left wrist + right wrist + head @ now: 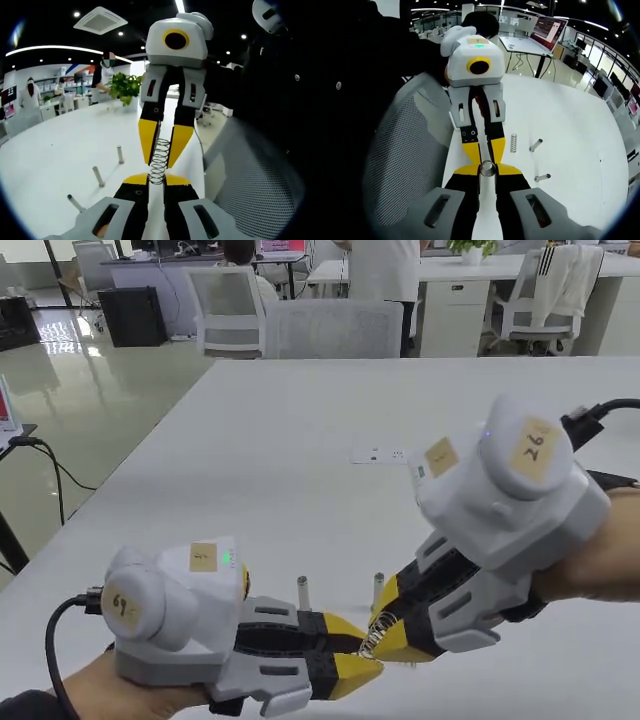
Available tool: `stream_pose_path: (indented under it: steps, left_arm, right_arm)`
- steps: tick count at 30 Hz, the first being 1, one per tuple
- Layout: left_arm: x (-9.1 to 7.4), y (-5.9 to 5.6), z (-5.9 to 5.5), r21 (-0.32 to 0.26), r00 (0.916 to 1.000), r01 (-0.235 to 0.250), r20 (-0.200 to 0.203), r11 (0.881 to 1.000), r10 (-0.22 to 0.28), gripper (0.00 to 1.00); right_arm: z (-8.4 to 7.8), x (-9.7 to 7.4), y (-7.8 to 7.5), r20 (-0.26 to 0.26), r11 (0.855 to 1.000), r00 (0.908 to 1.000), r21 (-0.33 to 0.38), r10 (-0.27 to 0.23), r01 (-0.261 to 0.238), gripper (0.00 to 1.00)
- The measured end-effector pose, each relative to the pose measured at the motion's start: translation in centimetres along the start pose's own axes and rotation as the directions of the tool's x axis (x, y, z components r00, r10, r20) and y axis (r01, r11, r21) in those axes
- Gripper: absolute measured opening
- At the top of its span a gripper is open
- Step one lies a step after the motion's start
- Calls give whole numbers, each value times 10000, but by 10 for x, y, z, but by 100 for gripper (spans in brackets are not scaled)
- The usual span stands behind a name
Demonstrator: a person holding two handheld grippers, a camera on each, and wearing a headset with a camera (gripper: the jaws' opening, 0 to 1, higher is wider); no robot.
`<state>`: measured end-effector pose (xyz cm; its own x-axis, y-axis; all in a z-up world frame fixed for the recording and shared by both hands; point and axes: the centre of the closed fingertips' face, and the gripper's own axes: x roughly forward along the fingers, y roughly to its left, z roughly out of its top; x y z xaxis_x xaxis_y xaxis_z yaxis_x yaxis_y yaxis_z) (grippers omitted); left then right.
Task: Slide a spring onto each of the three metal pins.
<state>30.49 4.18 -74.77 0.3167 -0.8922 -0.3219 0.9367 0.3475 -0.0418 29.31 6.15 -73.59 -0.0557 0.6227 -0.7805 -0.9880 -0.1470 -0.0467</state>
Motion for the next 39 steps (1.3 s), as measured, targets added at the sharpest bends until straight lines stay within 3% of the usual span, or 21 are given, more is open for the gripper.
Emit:
stream_pose_path:
  steps: [11,19,39]
  left_arm:
    - [1,0,0,-20,10000,-52,18,10000,52,3]
    - [0,1,0,-106,9999,-133,70,9999,134,10]
    - [-13,16,2,-228,9973,-686,234,9974,691,25]
  right_arm:
    - [-1,0,0,-93,10000,9999,52,-53,53,8]
    - [-5,-4,-3,-215,9997,9996,115,-198,200,8]
    - [-30,-27,-23,-646,9943,9941,567,-869,906,8]
